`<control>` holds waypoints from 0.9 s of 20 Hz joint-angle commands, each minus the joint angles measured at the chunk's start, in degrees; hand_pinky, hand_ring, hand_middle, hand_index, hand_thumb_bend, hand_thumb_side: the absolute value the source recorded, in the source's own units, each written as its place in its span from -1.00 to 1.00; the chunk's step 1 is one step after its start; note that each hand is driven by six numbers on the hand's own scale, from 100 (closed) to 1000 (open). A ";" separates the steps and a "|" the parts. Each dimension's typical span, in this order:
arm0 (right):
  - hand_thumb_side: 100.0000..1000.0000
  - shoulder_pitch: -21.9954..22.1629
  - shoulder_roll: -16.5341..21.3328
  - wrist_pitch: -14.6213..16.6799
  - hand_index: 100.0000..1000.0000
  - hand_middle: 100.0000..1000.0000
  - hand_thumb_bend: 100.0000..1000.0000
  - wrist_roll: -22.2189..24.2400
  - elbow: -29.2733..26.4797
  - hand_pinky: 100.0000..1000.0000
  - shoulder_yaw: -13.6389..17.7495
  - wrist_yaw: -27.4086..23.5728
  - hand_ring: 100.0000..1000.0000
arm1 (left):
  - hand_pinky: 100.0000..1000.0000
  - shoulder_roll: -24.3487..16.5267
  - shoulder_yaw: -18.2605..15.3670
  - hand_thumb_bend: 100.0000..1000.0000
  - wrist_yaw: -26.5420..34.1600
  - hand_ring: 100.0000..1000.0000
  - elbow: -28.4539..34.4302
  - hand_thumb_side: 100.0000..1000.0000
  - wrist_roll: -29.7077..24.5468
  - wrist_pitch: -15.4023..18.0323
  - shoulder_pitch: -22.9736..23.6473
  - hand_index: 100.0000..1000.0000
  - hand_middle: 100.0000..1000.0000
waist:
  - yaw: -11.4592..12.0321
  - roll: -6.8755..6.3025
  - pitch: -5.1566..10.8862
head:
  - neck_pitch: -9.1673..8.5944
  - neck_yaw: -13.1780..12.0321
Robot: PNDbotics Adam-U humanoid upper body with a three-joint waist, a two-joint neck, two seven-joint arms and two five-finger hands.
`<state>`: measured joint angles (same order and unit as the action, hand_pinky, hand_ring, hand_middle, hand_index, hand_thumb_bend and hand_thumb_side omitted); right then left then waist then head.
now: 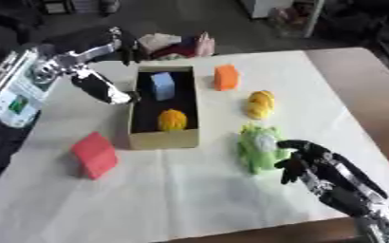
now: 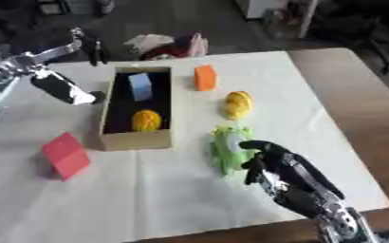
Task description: Pick up objects on the table and place them in the box.
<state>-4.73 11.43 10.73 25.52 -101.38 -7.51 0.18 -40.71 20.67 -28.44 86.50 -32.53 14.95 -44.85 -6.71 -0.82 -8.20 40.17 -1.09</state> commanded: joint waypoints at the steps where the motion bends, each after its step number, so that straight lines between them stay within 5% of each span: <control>1: 0.03 -0.35 1.30 0.11 0.63 -0.43 -1.00 -0.15 -0.62 0.45 0.36 0.38 -0.18 | 0.39 -7.14 1.52 -0.12 2.82 0.16 6.36 -0.75 -5.51 0.60 2.16 0.54 0.22 | 0.12 -0.25 0.85 | -0.58 0.26; 6: 0.03 -0.38 1.67 0.15 0.63 -0.43 -1.00 -0.16 -0.56 0.45 0.41 0.59 -0.18 | 0.41 -11.87 4.04 -0.05 4.83 0.22 8.94 -0.73 -11.08 0.29 8.70 0.56 0.28 | 0.26 -0.68 0.83 | -0.67 0.60; 13: 0.03 -0.46 1.68 0.20 0.63 -0.43 -1.00 -0.07 -0.53 0.46 0.37 0.60 -0.18 | 0.45 -12.19 5.42 0.02 5.44 0.31 6.95 -0.79 -15.35 1.59 10.46 0.60 0.37 | 0.30 -0.56 0.75 | -0.79 0.83; 18: 0.03 -0.45 1.62 0.21 0.63 -0.43 -1.00 -0.01 -0.52 0.46 0.38 0.57 -0.18 | 0.51 -10.75 4.93 0.02 -0.63 0.40 5.34 -0.87 -9.25 1.55 10.19 0.64 0.45 | 0.33 -0.47 0.71 | -0.67 0.98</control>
<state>-4.73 12.16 10.82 25.45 -101.34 -7.44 0.69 -50.61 26.31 -27.48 91.82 -43.27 16.38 -33.79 -6.35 -1.30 -8.13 40.16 -0.33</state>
